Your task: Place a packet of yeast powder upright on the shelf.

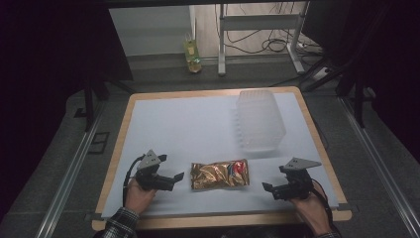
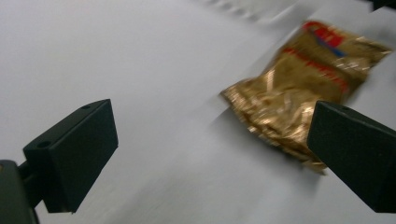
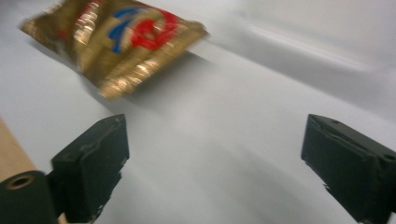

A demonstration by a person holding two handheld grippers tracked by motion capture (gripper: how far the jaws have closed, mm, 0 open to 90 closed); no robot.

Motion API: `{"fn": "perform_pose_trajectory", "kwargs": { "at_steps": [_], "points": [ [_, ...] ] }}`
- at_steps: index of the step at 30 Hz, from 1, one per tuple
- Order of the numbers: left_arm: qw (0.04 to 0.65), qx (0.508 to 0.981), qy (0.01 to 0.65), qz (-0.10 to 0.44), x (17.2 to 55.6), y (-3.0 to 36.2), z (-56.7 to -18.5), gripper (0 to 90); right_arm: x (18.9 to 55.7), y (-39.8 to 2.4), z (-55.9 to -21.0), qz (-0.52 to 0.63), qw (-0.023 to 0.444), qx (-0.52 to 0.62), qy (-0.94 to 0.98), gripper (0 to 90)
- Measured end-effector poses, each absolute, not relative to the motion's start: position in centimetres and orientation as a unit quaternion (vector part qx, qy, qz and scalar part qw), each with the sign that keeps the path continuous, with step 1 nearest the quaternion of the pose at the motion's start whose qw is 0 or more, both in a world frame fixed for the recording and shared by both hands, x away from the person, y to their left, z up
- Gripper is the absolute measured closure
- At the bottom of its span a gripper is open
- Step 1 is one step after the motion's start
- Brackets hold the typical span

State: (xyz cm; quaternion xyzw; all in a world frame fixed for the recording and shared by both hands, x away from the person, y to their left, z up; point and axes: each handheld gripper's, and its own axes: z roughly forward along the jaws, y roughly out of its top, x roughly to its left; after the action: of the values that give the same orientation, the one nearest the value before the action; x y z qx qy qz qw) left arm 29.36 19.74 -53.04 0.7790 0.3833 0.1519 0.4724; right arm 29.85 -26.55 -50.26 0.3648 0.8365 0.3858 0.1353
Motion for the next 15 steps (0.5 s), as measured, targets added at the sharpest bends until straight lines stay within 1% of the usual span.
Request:
{"fn": "perform_pose_trajectory", "kwargs": {
  "at_steps": [2, 6, 8, 10, 15],
  "points": [
    [0.458, 0.777, 0.398, 0.166, 29.57, 19.97, -53.25, 1.1, 30.01, -26.72, -50.11, 0.395, 0.143, 0.361, 0.833, 4.9],
    [0.451, 0.773, 0.409, 0.177, 29.69, 20.39, -53.46, 0.5, 30.09, -26.84, -50.22, 0.407, 0.137, 0.359, 0.828, 3.6],
    [0.451, 0.775, 0.408, 0.174, 29.74, 20.34, -53.51, 0.2, 30.13, -26.76, -50.37, 0.403, 0.137, 0.36, 0.83, 2.2],
    [0.443, 0.78, 0.407, 0.172, 29.82, 20.14, -53.66, 0.1, 30.15, -26.68, -50.34, 0.404, 0.152, 0.368, 0.823, 1.8],
    [0.438, 0.783, 0.409, 0.167, 30.01, 19.84, -53.76, 0.0, 30.25, -26.85, -50.42, 0.41, 0.146, 0.372, 0.82, 1.8]
  ]
}}
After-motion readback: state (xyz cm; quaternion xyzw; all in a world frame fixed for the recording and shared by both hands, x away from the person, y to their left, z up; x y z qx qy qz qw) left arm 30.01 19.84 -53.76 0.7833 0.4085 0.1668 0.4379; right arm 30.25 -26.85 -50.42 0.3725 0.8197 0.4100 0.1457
